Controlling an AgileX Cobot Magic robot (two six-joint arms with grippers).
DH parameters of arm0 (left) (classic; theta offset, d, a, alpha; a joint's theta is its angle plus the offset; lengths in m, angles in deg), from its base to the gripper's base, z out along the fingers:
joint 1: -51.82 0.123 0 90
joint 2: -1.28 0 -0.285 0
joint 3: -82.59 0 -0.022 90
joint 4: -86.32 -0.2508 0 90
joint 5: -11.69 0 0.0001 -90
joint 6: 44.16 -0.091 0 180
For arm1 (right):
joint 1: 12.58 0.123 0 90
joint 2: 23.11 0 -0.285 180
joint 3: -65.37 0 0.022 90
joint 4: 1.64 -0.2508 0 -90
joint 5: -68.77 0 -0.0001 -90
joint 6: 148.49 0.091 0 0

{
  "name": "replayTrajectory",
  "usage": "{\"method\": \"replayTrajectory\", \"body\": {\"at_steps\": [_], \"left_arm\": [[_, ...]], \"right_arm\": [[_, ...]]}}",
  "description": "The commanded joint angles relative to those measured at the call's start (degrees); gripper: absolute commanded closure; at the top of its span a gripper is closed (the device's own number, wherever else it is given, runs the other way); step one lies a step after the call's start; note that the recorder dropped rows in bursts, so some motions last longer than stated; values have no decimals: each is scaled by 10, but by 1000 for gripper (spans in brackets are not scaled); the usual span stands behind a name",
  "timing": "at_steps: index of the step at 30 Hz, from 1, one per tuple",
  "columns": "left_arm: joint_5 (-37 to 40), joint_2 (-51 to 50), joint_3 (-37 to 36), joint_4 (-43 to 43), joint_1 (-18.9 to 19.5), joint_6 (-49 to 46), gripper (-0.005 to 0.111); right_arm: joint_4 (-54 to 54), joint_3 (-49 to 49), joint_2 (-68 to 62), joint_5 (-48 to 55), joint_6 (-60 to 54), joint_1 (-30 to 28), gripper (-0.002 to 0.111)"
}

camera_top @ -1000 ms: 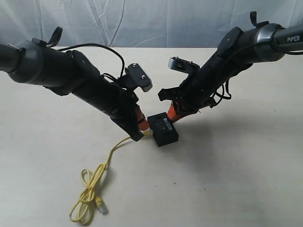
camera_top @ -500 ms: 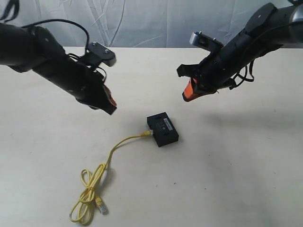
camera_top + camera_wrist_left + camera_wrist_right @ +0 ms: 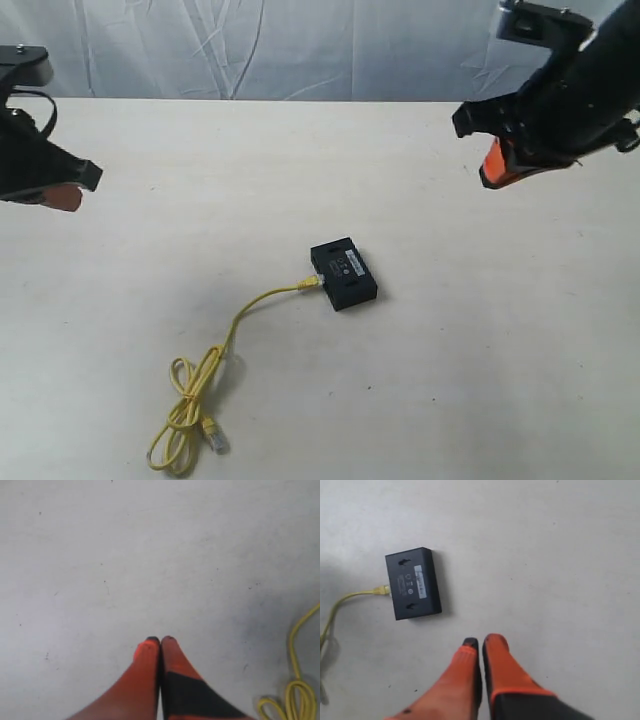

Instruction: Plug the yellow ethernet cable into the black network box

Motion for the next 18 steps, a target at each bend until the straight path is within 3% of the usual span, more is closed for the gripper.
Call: {"method": "replayTrajectory", "body": {"at_steps": [1,8,18], "left_arm": [[-36,98,-59,26,0,6,107],[-26,176,-81,19,0,2,107],[-37,183,-81,17,0,2,107]], "right_arm": [[-2,108,126,-65,2,-2,102],[25,261,283,-206,2,-2,102],[22,278,335,-168,2,-2,102]]}}
